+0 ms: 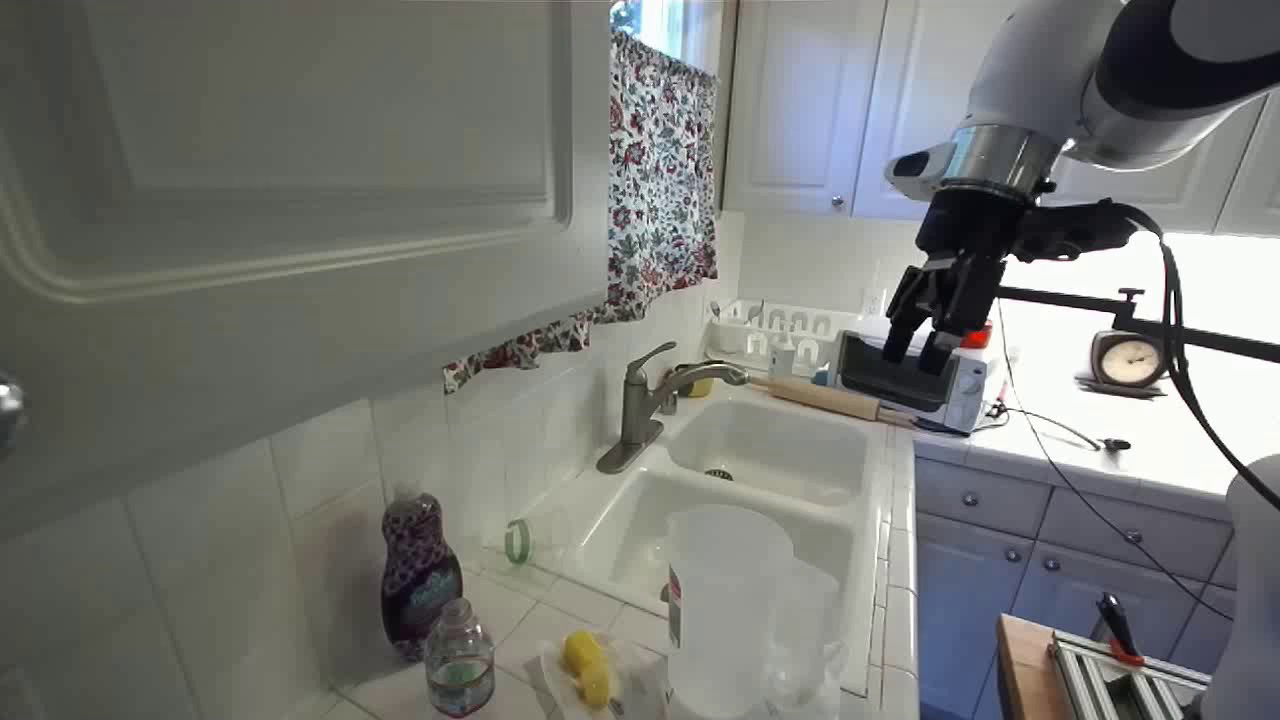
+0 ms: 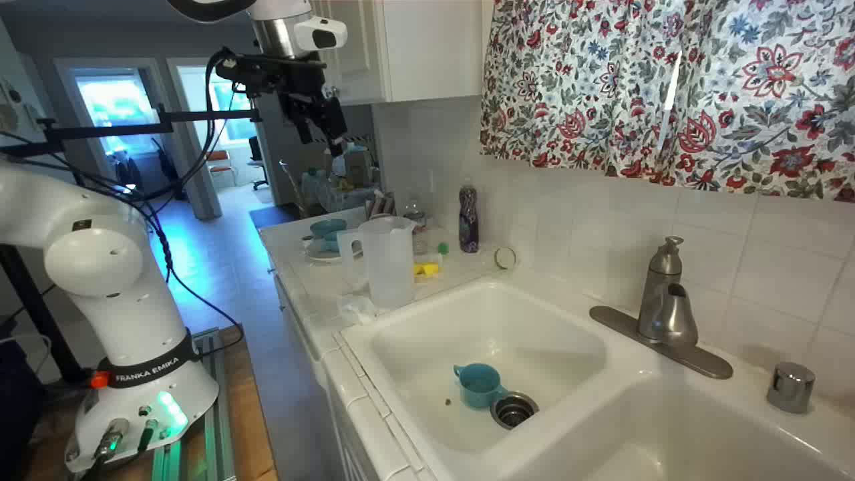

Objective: Push the faucet to the left.

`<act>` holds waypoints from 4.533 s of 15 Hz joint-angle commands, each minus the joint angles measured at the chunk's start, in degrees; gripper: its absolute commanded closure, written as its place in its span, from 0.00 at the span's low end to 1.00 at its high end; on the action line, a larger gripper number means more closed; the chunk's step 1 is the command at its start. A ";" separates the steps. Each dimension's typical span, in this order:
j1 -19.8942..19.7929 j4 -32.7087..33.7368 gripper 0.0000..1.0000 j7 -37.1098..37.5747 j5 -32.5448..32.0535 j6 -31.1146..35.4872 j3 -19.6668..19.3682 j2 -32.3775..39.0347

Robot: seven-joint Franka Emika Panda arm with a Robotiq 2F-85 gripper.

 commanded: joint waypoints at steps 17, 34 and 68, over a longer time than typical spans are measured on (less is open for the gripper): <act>-4.89 25.26 0.00 -24.05 -4.24 9.83 -10.62 31.07; -23.18 47.38 0.00 -30.22 -2.59 20.04 -2.76 61.39; -39.05 77.39 0.00 -44.41 0.89 18.00 7.87 90.69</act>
